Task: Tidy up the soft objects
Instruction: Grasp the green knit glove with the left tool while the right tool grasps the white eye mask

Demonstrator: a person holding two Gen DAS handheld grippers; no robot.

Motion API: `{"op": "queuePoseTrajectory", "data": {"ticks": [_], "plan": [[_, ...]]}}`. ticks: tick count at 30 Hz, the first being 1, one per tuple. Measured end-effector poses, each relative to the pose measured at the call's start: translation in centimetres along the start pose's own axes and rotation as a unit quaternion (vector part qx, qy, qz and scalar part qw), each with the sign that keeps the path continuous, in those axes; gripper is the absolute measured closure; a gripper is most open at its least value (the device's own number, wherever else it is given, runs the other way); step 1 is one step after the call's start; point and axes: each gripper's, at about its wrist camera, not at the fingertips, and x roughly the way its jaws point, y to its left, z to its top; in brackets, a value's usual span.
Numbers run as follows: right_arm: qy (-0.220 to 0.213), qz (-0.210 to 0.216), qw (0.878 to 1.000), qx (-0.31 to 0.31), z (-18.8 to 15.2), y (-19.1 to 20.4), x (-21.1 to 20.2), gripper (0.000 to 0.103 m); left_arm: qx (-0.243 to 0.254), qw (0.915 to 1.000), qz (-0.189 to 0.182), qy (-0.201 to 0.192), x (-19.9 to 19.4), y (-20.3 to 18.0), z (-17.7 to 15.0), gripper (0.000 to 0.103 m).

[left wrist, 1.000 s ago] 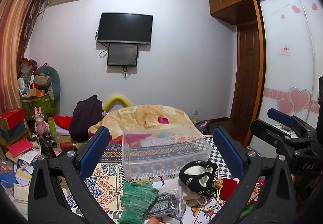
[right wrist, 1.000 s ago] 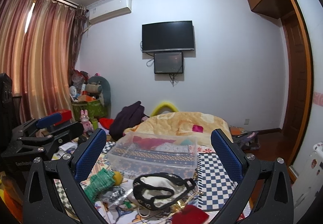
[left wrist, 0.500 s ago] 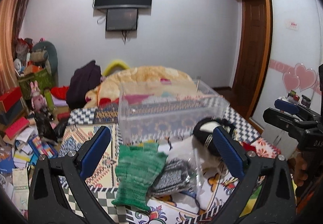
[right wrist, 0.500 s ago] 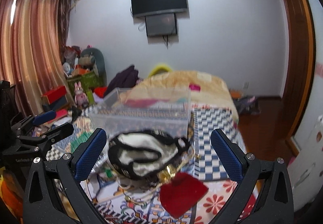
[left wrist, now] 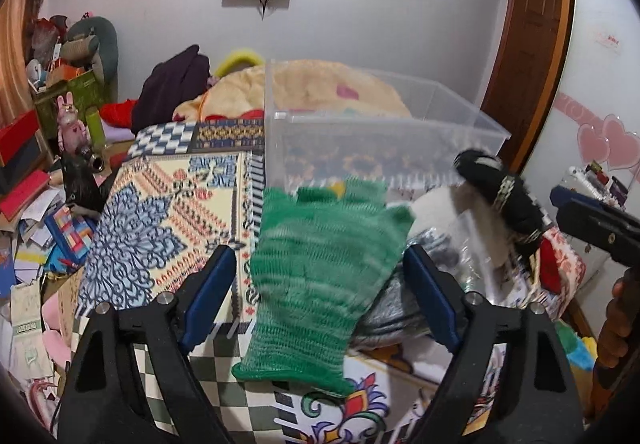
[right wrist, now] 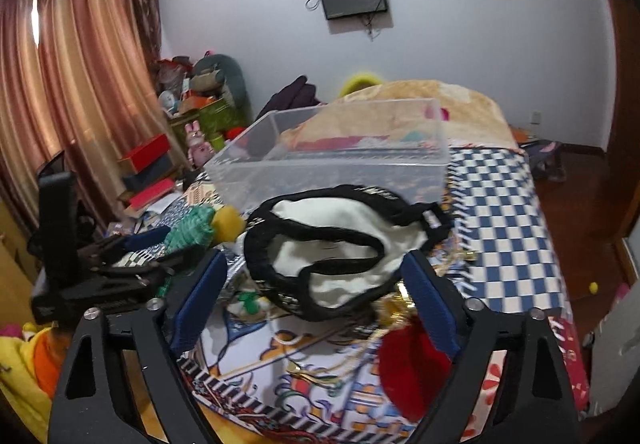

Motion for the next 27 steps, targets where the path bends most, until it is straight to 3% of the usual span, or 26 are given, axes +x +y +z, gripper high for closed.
{"op": "queuePoseTrajectory", "data": {"ticks": [4, 9, 17, 27], "plan": [[0.027, 0.014, 1.0, -0.005, -0.4, 0.5, 1.5, 0.036, -0.019, 0.9992, -0.032, 0.013, 0.7, 0.6, -0.1, 0.033], [0.054, 0.022, 0.998, -0.013, -0.6, 1.0, 2.8, 0.064, -0.029, 0.9978, -0.057, 0.017, 0.7, 0.9, -0.2, 0.053], [0.028, 0.005, 0.999, -0.025, -0.2, 1.0, 1.5, 0.077, -0.023, 0.9977, -0.063, -0.002, -0.5, 0.4, 0.1, 0.066], [-0.031, -0.017, 0.999, -0.002, 1.9, 0.5, -0.8, 0.083, -0.017, 0.9973, -0.06, -0.038, -3.0, -0.1, 1.4, 0.067]]}}
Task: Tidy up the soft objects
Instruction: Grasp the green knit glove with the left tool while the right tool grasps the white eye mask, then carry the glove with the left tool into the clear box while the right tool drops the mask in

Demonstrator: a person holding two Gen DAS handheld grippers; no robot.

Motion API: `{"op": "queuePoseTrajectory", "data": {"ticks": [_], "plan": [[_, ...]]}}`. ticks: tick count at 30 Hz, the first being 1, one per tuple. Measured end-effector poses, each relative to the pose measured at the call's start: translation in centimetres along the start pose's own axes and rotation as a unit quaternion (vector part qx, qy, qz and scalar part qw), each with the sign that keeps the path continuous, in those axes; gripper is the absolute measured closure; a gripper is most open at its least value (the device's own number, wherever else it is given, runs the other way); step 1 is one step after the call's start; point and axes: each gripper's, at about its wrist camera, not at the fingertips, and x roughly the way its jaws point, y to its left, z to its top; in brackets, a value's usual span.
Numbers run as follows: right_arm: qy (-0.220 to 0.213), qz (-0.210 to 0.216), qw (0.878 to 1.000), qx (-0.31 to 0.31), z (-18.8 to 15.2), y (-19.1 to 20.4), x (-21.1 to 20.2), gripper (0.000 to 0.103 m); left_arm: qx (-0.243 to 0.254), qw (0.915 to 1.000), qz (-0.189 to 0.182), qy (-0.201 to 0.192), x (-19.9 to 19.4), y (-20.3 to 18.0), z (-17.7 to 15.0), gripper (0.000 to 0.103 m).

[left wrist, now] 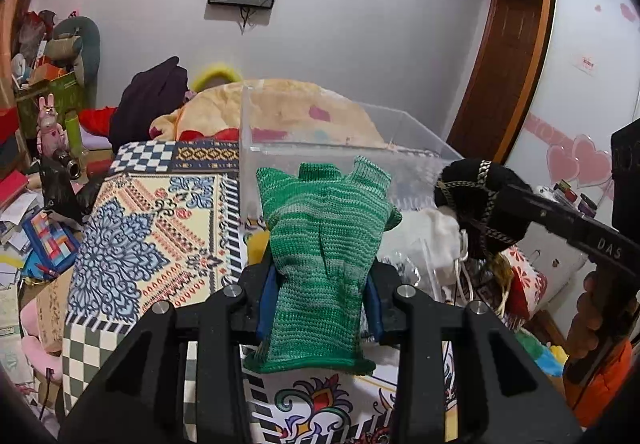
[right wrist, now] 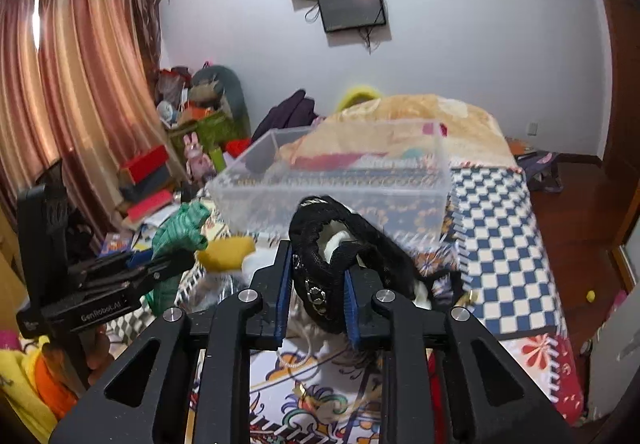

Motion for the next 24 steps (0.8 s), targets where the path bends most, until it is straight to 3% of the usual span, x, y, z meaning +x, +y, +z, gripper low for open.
{"op": "queuePoseTrajectory", "data": {"ticks": [16, 24], "plan": [[-0.09, 0.001, 0.995, -0.037, 6.1, 0.8, -1.6, 0.085, 0.033, 0.9969, 0.026, -0.067, -1.6, -1.3, 6.9, 0.067], [-0.078, -0.015, 0.996, -0.048, 7.7, 0.0, 1.6, 0.085, 0.048, 0.996, 0.038, -0.065, 1.1, -1.7, 10.4, 0.067]]}}
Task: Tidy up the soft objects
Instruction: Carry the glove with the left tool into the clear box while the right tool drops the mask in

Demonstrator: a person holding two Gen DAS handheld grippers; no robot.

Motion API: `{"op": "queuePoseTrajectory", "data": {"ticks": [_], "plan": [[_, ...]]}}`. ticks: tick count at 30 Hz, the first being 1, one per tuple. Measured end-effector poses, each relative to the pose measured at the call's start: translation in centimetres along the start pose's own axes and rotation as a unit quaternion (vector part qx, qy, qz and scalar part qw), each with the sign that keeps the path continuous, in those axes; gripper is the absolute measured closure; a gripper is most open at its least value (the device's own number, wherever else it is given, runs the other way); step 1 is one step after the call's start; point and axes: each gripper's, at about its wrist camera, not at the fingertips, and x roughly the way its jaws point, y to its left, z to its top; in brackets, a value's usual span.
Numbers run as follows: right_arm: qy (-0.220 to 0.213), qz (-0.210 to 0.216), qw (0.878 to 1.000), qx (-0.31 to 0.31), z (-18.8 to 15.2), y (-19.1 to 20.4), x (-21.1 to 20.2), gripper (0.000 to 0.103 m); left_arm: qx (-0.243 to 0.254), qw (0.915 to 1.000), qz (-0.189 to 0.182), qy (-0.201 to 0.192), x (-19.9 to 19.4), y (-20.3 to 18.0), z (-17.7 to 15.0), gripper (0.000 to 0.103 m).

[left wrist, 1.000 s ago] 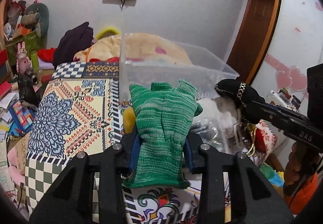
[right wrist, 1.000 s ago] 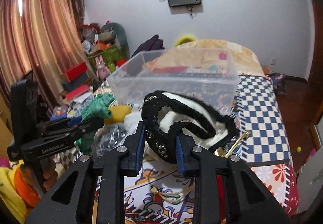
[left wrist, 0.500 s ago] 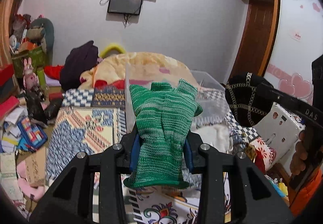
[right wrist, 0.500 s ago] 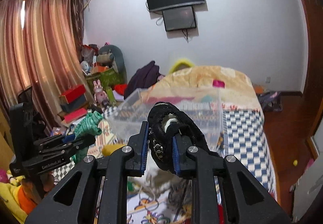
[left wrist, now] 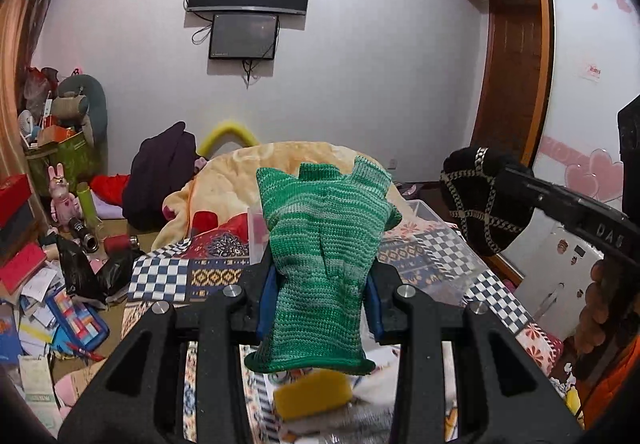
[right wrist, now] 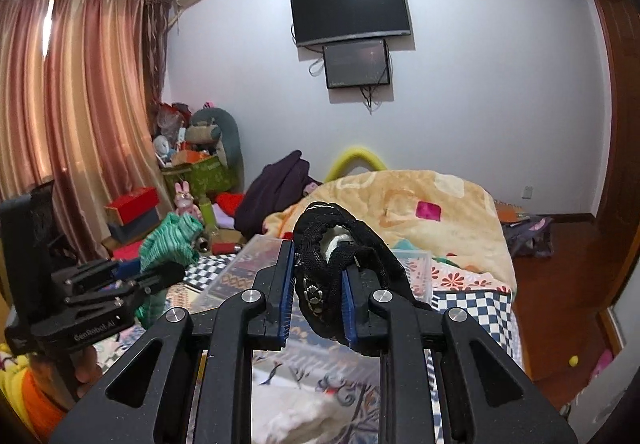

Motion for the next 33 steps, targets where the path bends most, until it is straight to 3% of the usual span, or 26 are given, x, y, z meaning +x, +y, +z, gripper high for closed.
{"op": "queuePoseTrajectory", "data": {"ticks": [6, 14, 19, 28, 33], "plan": [[0.041, -0.005, 0.999, -0.003, -0.1, -0.7, 3.1, 0.085, 0.012, 0.9989, 0.014, 0.042, 4.2, 0.1, 0.1, 0.067], [0.118, -0.001, 0.992, -0.033, -0.8, -0.8, 6.9, 0.084, 0.003, 0.9923, -0.024, 0.121, 9.9, 0.6, 0.1, 0.067], [0.159, -0.002, 0.986, -0.047, -1.2, -0.8, 8.8, 0.084, 0.014, 0.9871, -0.019, 0.158, 12.5, 0.0, -0.2, 0.067], [0.217, 0.008, 0.975, -0.047, -2.4, -1.1, 11.1, 0.083, 0.033, 0.9845, -0.002, 0.172, 13.4, -1.0, -1.0, 0.066], [0.221, 0.008, 0.974, -0.055, -2.4, -1.1, 10.4, 0.077, 0.014, 0.984, -0.008, 0.177, 13.1, -0.3, -0.9, 0.054]]}}
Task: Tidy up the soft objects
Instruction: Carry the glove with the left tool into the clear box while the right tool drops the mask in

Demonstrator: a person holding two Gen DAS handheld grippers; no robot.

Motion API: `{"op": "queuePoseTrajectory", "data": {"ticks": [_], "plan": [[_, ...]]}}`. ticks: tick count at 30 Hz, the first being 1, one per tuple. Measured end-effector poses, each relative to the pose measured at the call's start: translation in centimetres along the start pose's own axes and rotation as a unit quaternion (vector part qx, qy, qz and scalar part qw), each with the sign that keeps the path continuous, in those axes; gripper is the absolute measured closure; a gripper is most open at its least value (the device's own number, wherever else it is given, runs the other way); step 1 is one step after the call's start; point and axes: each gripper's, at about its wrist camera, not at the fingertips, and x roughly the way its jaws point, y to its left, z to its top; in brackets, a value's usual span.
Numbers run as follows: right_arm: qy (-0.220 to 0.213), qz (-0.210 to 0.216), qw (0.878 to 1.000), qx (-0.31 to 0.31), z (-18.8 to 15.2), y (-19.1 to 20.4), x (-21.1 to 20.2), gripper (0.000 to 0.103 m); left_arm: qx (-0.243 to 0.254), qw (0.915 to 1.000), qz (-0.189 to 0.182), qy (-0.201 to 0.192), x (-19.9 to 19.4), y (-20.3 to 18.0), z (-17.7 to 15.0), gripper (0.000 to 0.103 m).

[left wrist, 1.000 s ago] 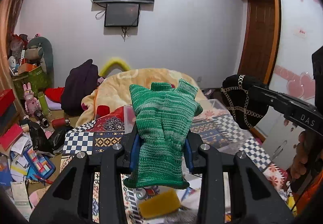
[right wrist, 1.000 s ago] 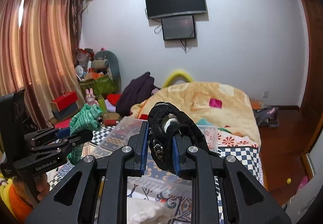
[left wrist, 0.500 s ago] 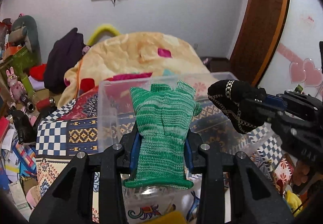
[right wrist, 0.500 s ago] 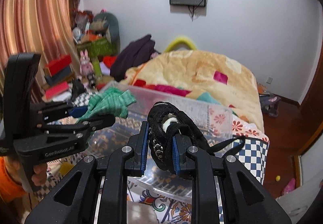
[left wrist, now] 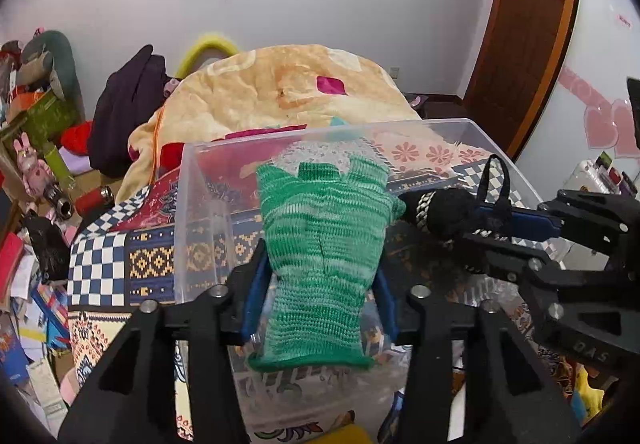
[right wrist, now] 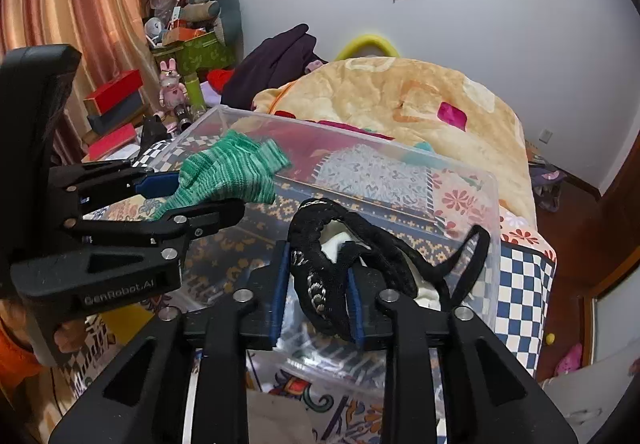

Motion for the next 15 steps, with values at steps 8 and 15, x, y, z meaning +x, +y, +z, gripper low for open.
{"op": "queuePoseTrajectory", "data": {"ticks": [8, 15], "plan": [[-0.032, -0.021, 0.999, -0.015, -0.9, 0.1, -2.7, 0.044, -0.005, 0.9995, -0.012, -0.029, -3.2, -0.2, -1.0, 0.042], [-0.087, -0.024, 0.996, 0.001, -1.9, -0.1, -6.8, 0.03, 0.001, 0.9981, -0.003, -0.061, -6.4, -0.9, -0.9, 0.039]]}}
